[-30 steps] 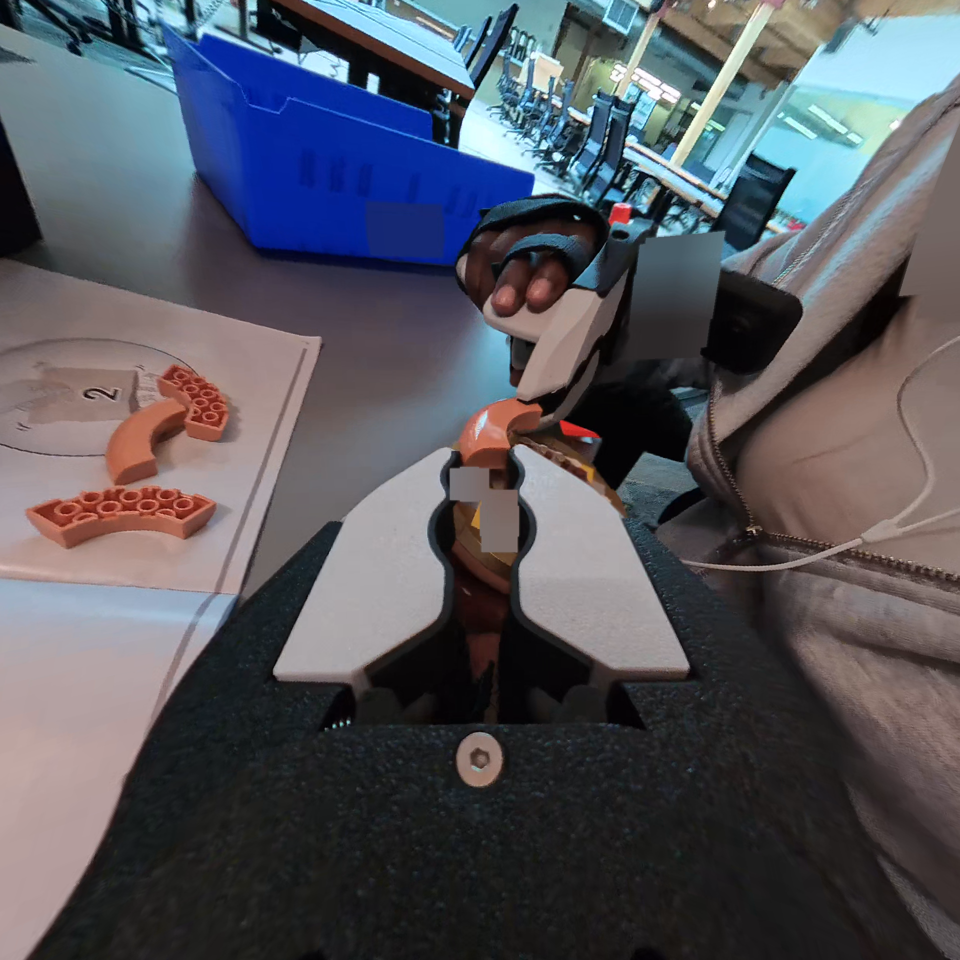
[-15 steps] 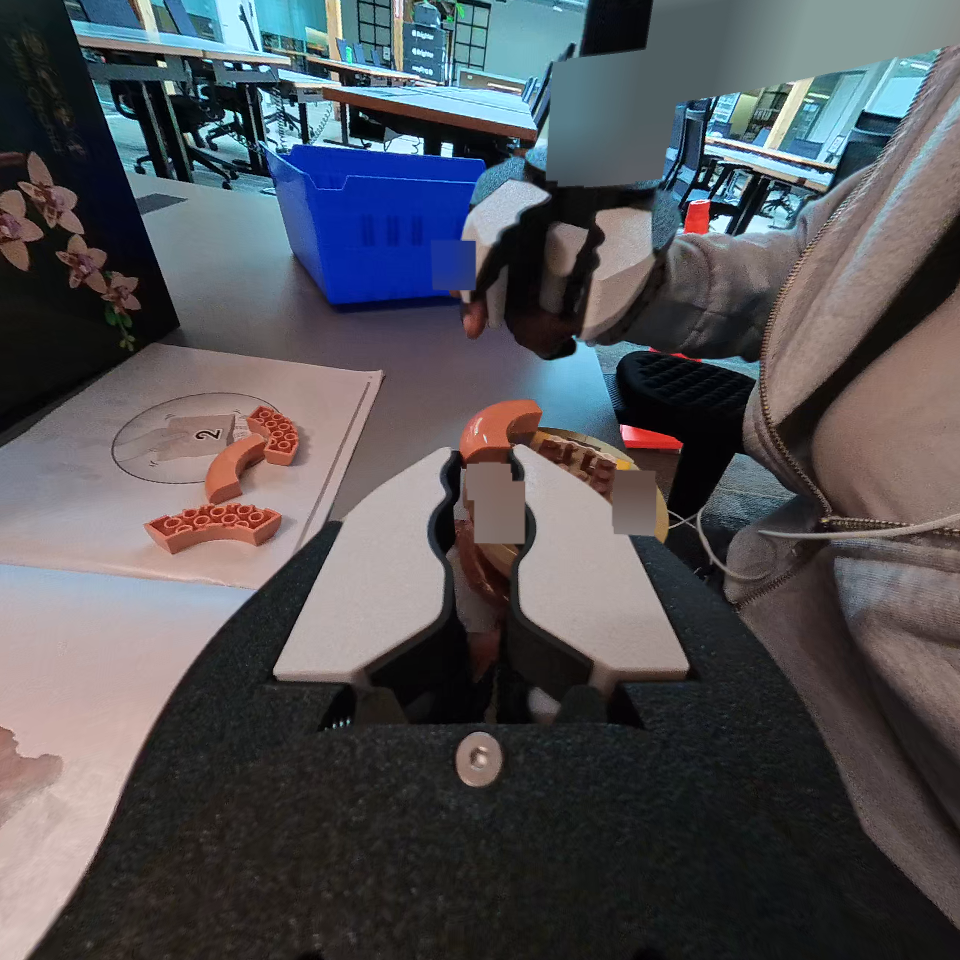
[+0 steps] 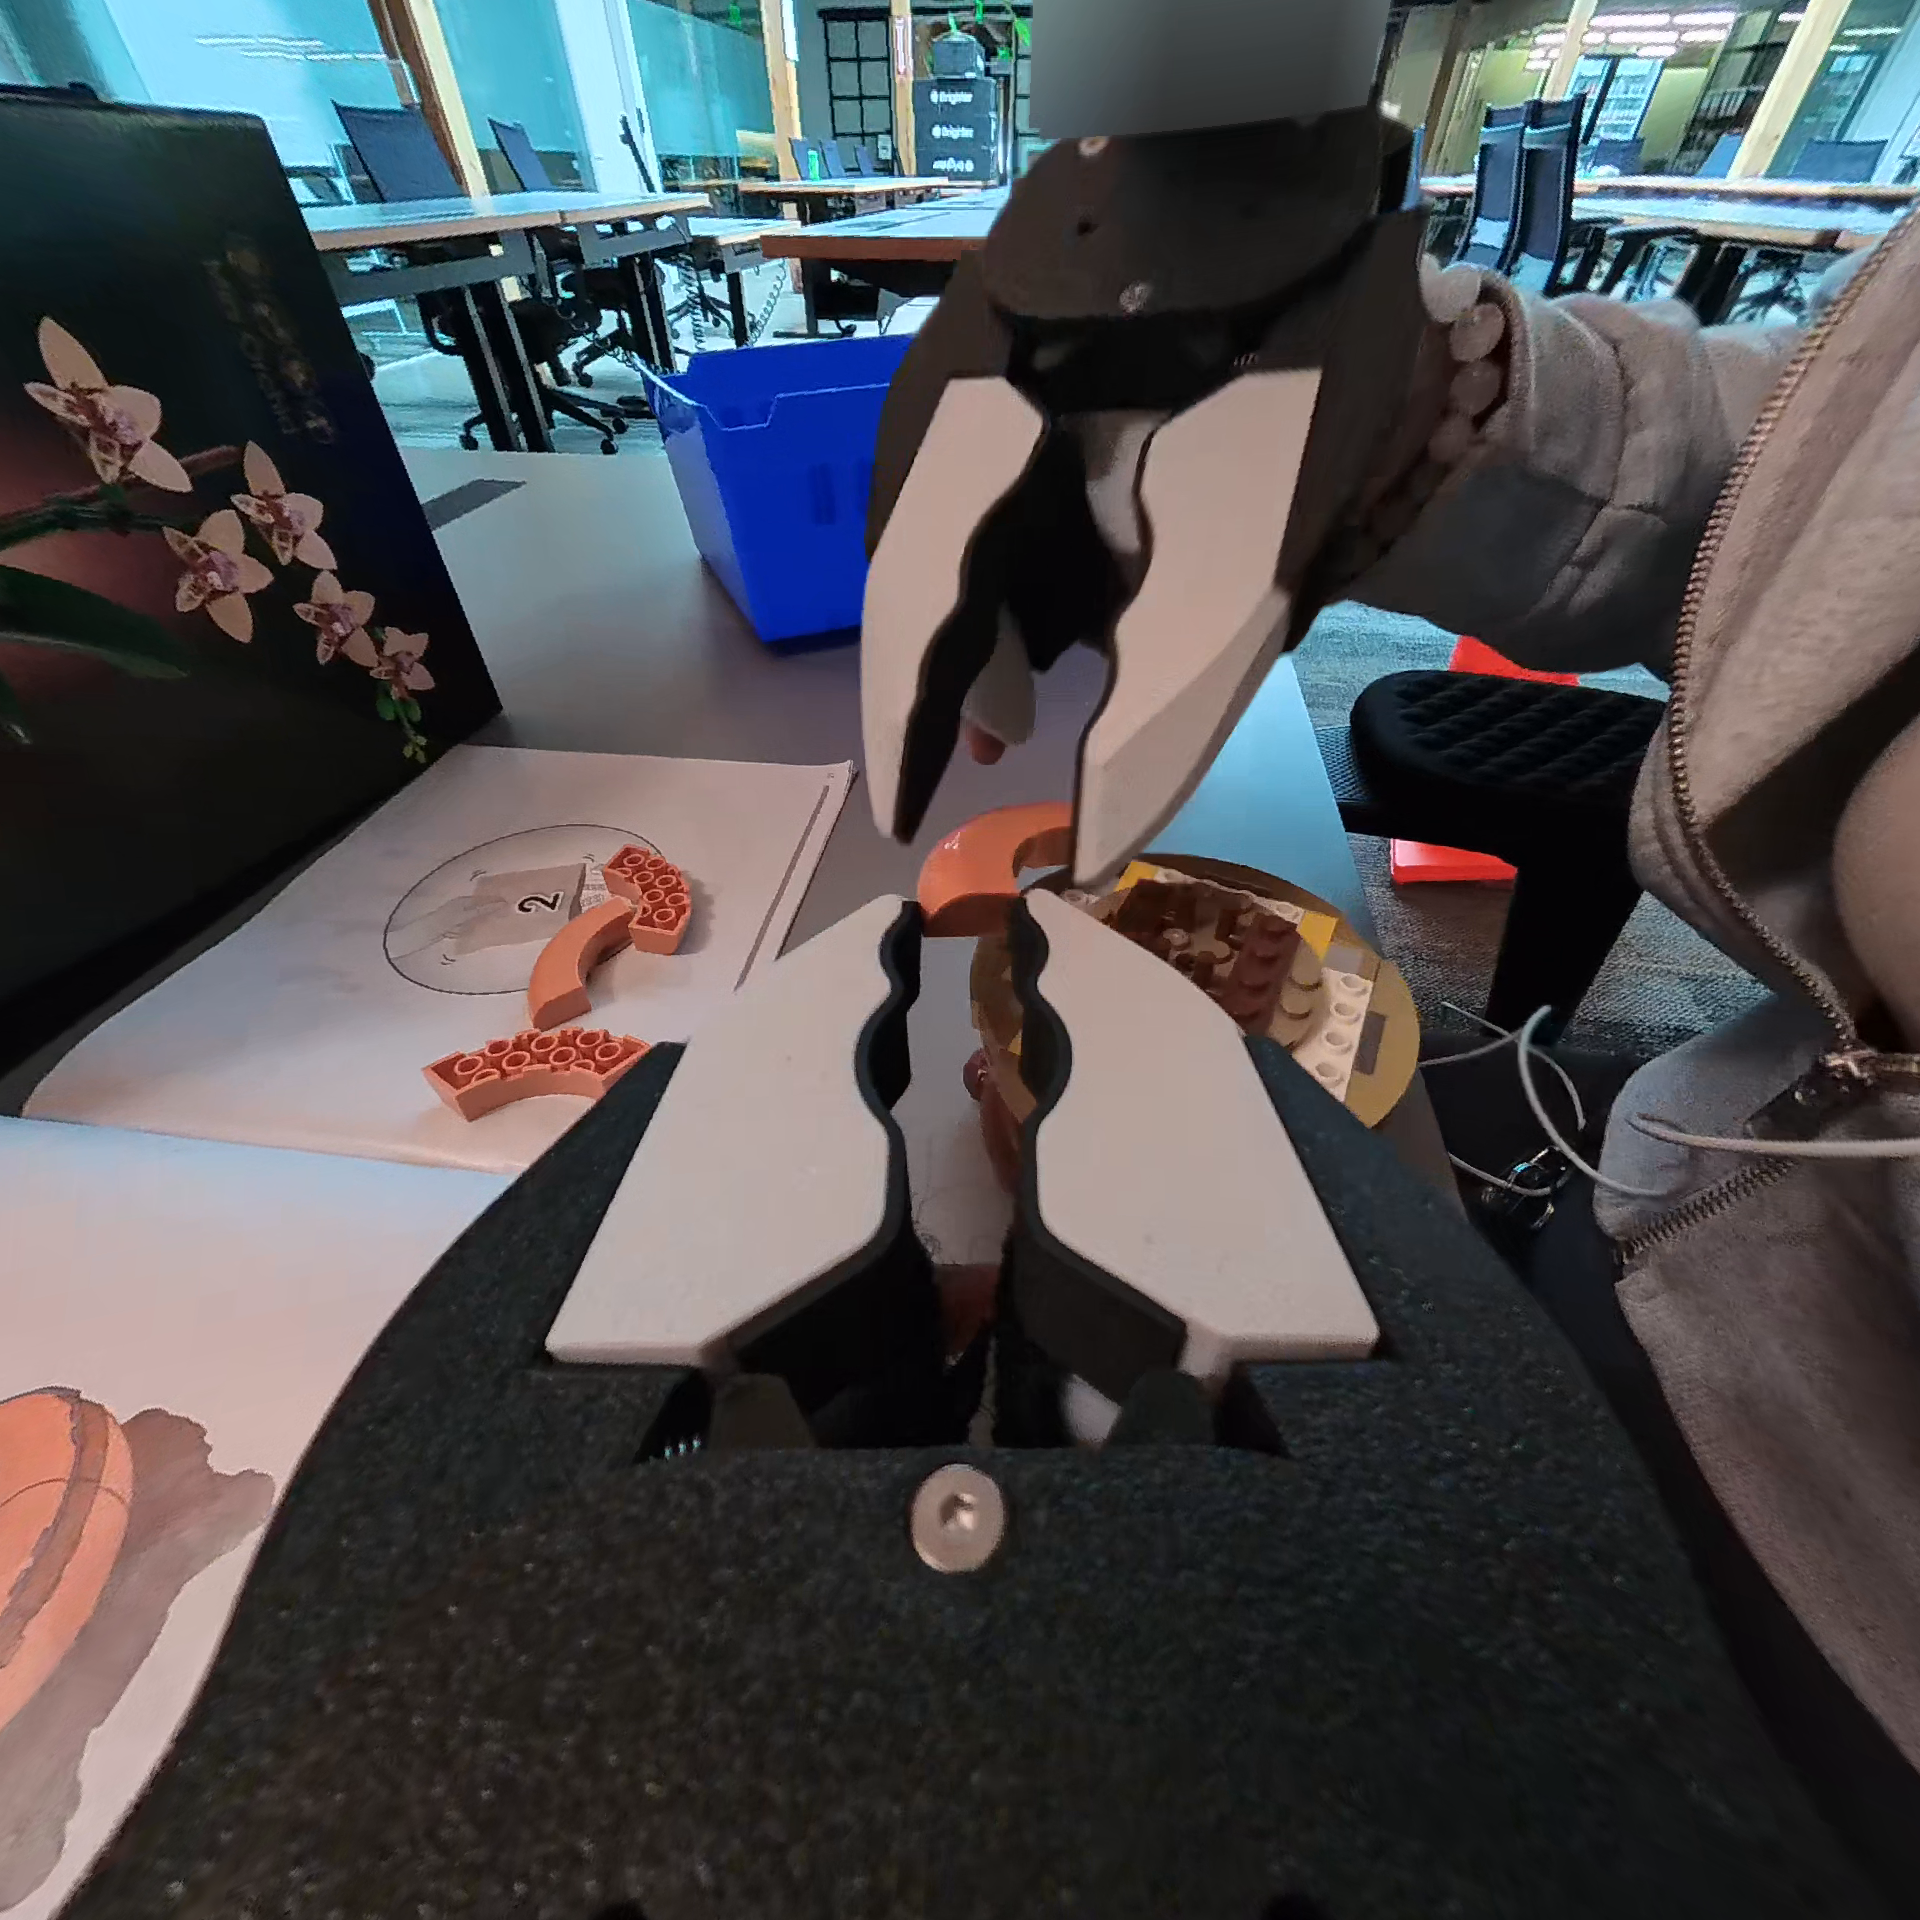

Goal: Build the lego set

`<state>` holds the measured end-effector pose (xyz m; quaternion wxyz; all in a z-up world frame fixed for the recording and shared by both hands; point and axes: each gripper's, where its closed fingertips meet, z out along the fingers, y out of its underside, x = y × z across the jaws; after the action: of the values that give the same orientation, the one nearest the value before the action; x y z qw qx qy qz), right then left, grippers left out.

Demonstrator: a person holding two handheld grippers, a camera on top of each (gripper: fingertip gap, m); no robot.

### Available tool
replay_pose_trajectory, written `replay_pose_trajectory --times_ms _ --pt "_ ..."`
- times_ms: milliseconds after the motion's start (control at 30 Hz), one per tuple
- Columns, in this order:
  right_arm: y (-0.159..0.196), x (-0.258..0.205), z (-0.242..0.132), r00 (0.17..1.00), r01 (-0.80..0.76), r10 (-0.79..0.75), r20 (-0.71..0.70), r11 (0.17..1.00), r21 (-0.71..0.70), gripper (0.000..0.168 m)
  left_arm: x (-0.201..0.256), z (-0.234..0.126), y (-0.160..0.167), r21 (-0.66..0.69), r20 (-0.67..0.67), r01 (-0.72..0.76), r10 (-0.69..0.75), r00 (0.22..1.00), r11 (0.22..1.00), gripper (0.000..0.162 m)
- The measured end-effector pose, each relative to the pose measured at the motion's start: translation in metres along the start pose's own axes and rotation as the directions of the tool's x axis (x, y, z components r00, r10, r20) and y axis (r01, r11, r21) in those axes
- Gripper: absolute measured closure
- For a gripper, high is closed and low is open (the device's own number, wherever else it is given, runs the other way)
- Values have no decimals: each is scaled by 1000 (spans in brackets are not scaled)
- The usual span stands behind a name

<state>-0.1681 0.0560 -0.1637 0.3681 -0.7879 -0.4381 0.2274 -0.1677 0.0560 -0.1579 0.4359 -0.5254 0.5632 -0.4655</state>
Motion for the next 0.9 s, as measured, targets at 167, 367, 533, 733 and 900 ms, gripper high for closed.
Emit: replay_pose_trajectory --times_ms 167,367,533,733,900 --pt "6 -1 4 1000 19 -18 9 996 -86 147 0 -3 0 20 -21 25 -24 999 999 146" --pt "3 -1 -2 999 -15 19 34 992 -124 147 2 -3 -3 46 -50 69 -67 996 997 146" --pt "0 1 -5 999 10 -4 38 984 -180 143 -2 -4 -3 51 -52 92 -89 995 994 146" --pt "1 2 -4 1000 26 -22 17 965 -261 151 1 -2 0 12 -58 65 -64 996 998 146" --pt "7 1 -7 998 -63 64 -7 963 -263 152 -5 -11 17 -114 -38 33 -37 999 993 125"
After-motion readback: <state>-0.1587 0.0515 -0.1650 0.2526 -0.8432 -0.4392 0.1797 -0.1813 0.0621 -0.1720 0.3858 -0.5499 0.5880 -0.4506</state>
